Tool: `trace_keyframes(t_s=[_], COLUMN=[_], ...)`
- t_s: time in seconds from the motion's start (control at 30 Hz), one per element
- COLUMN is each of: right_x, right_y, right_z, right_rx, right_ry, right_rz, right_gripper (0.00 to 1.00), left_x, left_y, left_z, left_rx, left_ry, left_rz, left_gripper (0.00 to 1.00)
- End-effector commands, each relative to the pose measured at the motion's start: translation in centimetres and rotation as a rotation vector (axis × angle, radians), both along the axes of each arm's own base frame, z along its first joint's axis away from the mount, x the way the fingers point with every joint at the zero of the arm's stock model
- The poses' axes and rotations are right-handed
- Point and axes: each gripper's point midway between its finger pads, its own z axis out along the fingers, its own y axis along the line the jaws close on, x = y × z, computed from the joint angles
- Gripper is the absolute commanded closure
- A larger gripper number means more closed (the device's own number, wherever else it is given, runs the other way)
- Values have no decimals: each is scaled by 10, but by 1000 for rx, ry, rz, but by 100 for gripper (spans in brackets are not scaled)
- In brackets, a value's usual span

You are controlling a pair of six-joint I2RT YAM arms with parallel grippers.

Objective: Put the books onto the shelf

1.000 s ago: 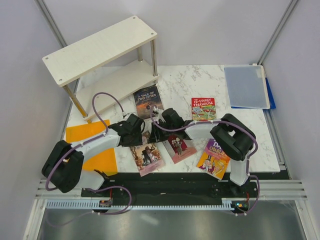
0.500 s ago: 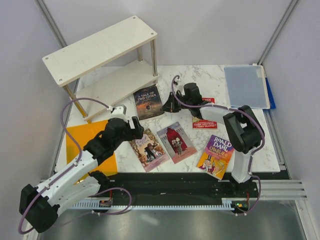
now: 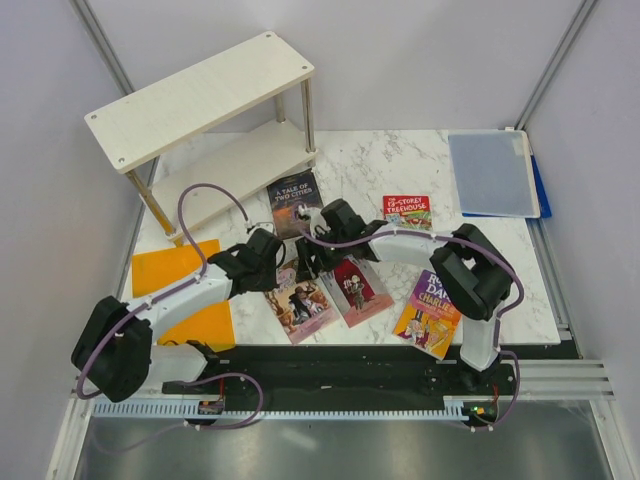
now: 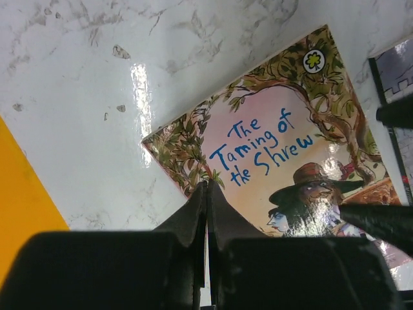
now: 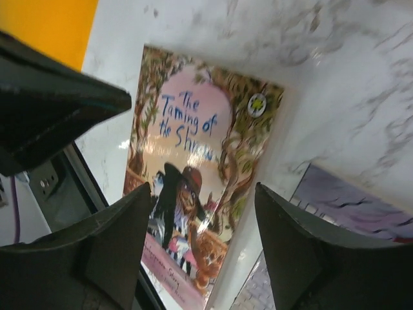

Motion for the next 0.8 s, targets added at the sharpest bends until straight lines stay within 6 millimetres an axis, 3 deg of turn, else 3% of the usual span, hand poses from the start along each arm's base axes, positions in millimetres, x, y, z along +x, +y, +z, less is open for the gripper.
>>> trace_keyframes(t_s=[0.0,0.2,0.37,0.53,0.6,0.63,0.7,0.77], right_x=[-23,-41,-54,-57,-51,-54,-49,-50], right_y=[-18,-25,-11,10,20,17,26,29], right_z=[-6,-37,-40,-23,-1,-2,22,29], right_rx=[-86,-211,-153,3,87,100,198,259], right_ry=[-16,2,58,80,47,55,19,16], right_rz=[27,35,73,68,38,21,-9,-12], right_gripper=[26,27,29,35,36,36,37,37], left_x=[-3,-8,-11,-18,-20,-21,-24,-23], left_y=[-5,-10,-12,-11,-12,-13,-13,-13], left_z=[-5,-31,-46,-60,-62,-63,-66,-68], left_rx=[-9,21,35,41,30,25,25,28], left_ry=[60,167,223,264,273,274,284,287], left_rz=[36,44,48,58,55,53,51,52], left_gripper=[98,98,98,98,98,98,98,98])
